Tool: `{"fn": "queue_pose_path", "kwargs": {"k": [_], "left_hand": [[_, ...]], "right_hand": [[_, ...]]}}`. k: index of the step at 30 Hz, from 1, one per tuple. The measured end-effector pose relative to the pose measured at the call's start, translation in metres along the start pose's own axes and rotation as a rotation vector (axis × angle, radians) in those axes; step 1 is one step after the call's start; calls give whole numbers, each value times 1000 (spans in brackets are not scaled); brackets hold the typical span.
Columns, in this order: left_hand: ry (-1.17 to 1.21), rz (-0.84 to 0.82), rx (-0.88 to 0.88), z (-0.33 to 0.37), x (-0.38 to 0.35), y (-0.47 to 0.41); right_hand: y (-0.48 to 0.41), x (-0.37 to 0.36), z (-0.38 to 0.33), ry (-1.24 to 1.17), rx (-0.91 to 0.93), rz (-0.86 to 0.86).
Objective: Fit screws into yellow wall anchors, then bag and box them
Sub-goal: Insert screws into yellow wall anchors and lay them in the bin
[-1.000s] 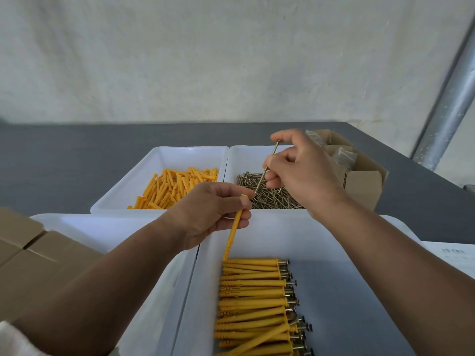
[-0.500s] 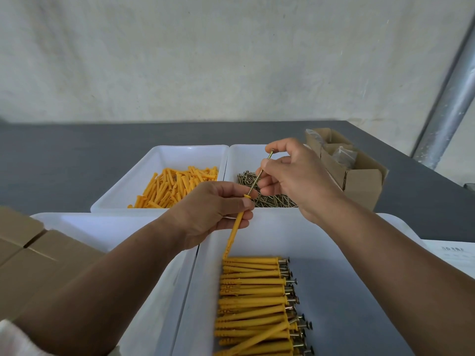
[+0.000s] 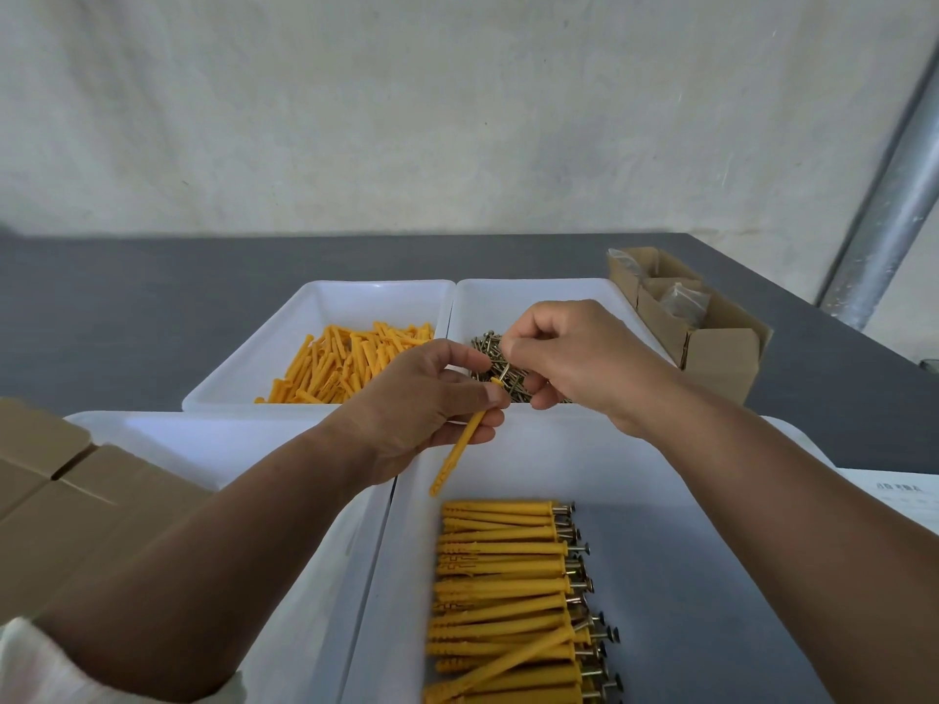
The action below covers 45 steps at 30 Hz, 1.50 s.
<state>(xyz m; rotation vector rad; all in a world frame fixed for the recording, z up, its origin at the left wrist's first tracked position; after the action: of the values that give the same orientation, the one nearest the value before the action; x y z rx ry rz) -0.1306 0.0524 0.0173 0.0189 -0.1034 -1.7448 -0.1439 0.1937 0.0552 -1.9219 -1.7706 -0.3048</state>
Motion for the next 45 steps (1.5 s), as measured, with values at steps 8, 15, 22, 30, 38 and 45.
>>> {"fn": "queue_pose_path", "kwargs": {"k": [8, 15, 22, 30, 38, 45], "left_hand": [[-107, -13, -30, 1, -3, 1], [-150, -36, -36, 2, -6, 3], [-94, 206, -123, 12, 27, -5], [-392, 531, -252, 19, 75, -12], [-982, 705, -268, 15, 102, -14], [-1252, 623, -157, 1, 110, -23]], "right_hand": [[22, -18, -32, 625, 340, -256], [33, -17, -41, 895, 462, -263], [49, -28, -14, 1182, 287, -513], [55, -48, 1, 1288, 396, -574], [49, -52, 10, 1223, 353, -524], [46, -39, 8, 1165, 248, -556]]}}
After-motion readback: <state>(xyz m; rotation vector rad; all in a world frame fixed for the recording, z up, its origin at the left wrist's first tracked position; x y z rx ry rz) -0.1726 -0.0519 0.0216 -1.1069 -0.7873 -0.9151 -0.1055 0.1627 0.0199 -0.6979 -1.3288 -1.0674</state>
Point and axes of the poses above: each hand's wrist, its own y-axis away from the middle knuckle, its own x-axis out of the back of the hand, z = x × y, the point moved 8 cm from there along -y, towards the middle knuckle, and after that the axes turned 8 degrees about z, right-handed, at the moved point
